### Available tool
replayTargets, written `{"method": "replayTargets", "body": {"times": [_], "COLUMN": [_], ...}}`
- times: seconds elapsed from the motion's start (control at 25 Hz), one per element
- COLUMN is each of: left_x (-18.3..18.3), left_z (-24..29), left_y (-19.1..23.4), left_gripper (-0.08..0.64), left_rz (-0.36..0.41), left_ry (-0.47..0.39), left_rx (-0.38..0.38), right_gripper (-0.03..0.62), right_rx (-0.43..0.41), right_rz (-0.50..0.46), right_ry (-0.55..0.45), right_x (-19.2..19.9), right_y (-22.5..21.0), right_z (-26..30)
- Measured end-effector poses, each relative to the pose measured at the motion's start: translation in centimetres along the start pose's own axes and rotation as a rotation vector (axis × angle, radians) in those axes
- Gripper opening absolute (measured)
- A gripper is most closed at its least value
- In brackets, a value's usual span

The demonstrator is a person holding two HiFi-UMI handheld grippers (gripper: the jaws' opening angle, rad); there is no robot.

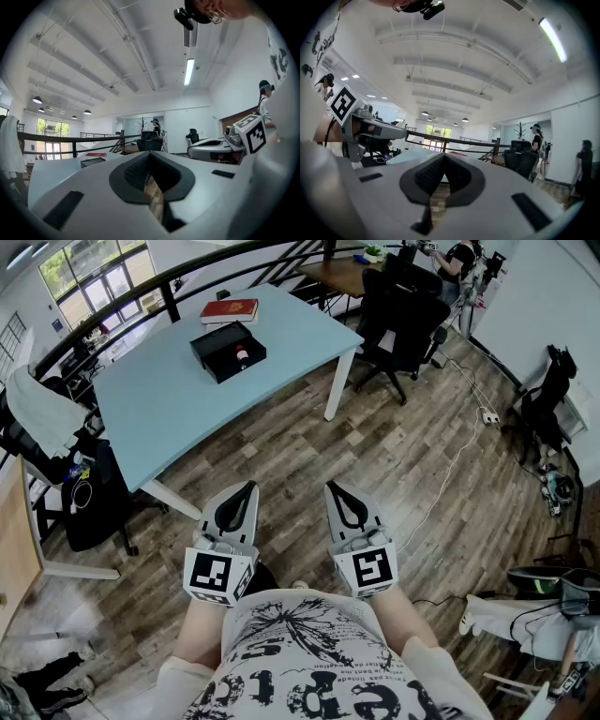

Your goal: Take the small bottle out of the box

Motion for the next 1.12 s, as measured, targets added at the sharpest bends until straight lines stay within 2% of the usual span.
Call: {"method": "replayTargets", "body": {"times": [0.36, 0.52, 0.72, 0.88, 1.12], "left_x": [0.4, 0.9, 2.1, 2.7, 3.3], "left_z": [1.0, 1.3, 2.5, 4.4, 8.2], "left_y": [-0.4, 0.3, 1.4, 4.3, 12.3], "left_gripper": [0.018, 0.018, 0.018, 0.018, 0.018], "left_rz": [0.003, -0.002, -0.028, -0.028, -0.036], "left_ry": [0.005, 0.017, 0.038, 0.048, 0.026], "left_rx": [0.021, 0.009, 0.005, 0.017, -0.009], "right_gripper": [0.009, 0.009, 0.01, 0.011, 0.011], "right_rx": [0.01, 0.038, 0.031, 0.02, 0.056], "right_rz": [0.027, 0.073, 0.083, 0.078, 0.058], "right_ry": [-0.001, 0.01, 0.022, 0.029, 0.045], "right_x": [0.8, 1.5, 2.4, 2.8, 3.9], "right_y": [-1.2, -1.7, -2.3, -2.4, -2.9], "right_z": [0.1, 0.6, 2.3, 5.8, 14.1]}}
Point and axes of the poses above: the fingertips, and each gripper's own axes: z forward along the fingers, y to its left, x out of its underside, the point moved 8 cm from there along -z, backward along the fingers, and after that the axes turned 14 degrees about x, right-handed, at the moved point
